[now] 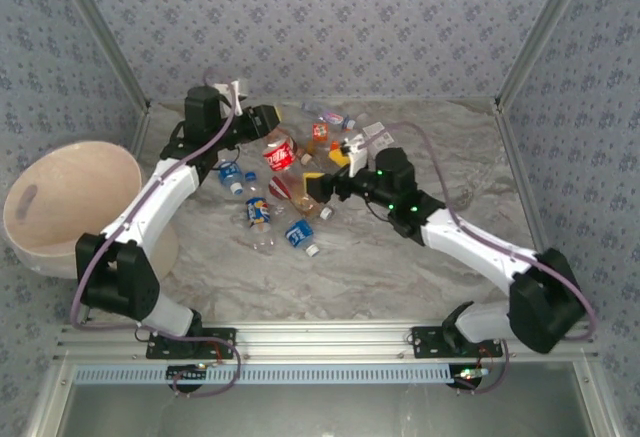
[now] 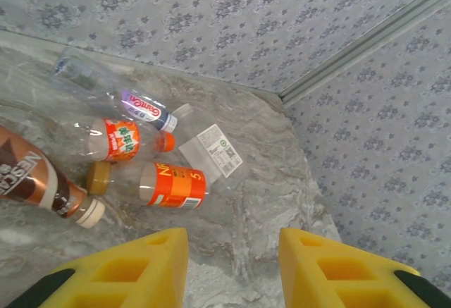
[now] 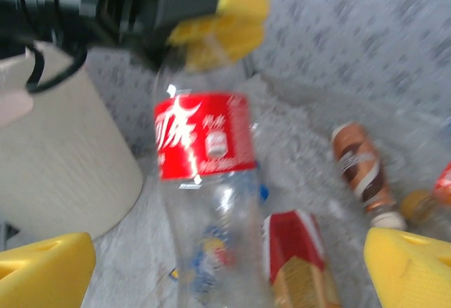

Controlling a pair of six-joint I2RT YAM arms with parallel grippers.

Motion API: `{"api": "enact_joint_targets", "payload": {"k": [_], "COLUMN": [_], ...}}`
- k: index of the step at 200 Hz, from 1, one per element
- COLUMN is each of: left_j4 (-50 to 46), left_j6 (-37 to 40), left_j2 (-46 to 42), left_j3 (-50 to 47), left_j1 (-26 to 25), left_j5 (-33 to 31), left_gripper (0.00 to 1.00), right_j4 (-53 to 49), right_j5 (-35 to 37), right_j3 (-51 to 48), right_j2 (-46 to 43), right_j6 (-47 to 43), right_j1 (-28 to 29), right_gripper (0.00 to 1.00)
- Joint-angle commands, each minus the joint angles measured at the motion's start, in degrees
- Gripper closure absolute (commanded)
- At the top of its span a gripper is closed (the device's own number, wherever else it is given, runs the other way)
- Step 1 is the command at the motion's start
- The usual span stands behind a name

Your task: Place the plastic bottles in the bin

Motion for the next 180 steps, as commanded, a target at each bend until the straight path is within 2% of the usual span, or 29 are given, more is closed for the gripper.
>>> {"api": "enact_joint_targets", "payload": {"k": [1, 34, 54, 65, 112, 134, 143, 156, 180], "left_j4": [-3.0, -7.4, -10.6, -13.0, -33.3, -37.3, -37.4, -38.0, -36.6], "left_j6": [4.2, 6.2, 7.6, 8.9, 15.4, 15.4, 14.9, 12.5, 7.5], "left_j2": [-5.6, -9.2, -10.6, -11.5, -12.9, -13.1, -12.9, -11.9, -10.1], "left_j3": [3.3, 5.6, 7.7, 9.7, 27.0, 29.4, 28.3, 26.2, 20.8], "left_j1": [0.2, 0.5, 0.6, 0.7, 2.7, 4.8, 5.0, 5.0, 5.0], "left_j5": [-2.7, -6.1, -7.5, -8.8, -26.7, -28.7, -27.3, -25.3, -23.1], "left_gripper": [0.62, 0.63, 0.63, 0.63, 0.63, 0.62, 0.57, 0.46, 0.25], "right_j4": [-1.1, 2.5, 5.9, 6.0, 5.6, 6.8, 7.2, 6.6, 4.9], "right_j5": [10.5, 16.9, 9.6, 8.8, 8.8, 7.8, 5.2, 1.0, 1.0], "right_j3": [-2.5, -6.9, -8.2, -7.5, -6.3, -6.1, -5.8, -4.5, -2.1], "right_j2": [-4.6, -7.0, -5.8, -4.9, -3.1, -1.0, 0.4, 3.1, 7.2], "right_j6": [-1.2, 2.9, 5.2, 5.3, 4.5, 4.7, 4.8, 5.2, 4.8], "right_j1": [-1.4, -4.4, -6.2, -6.2, -6.4, -7.2, -7.6, -7.9, -6.8], "right_gripper": [0.0, 0.0, 0.0, 0.0, 0.0, 0.0, 0.0, 0.0, 0.0]}}
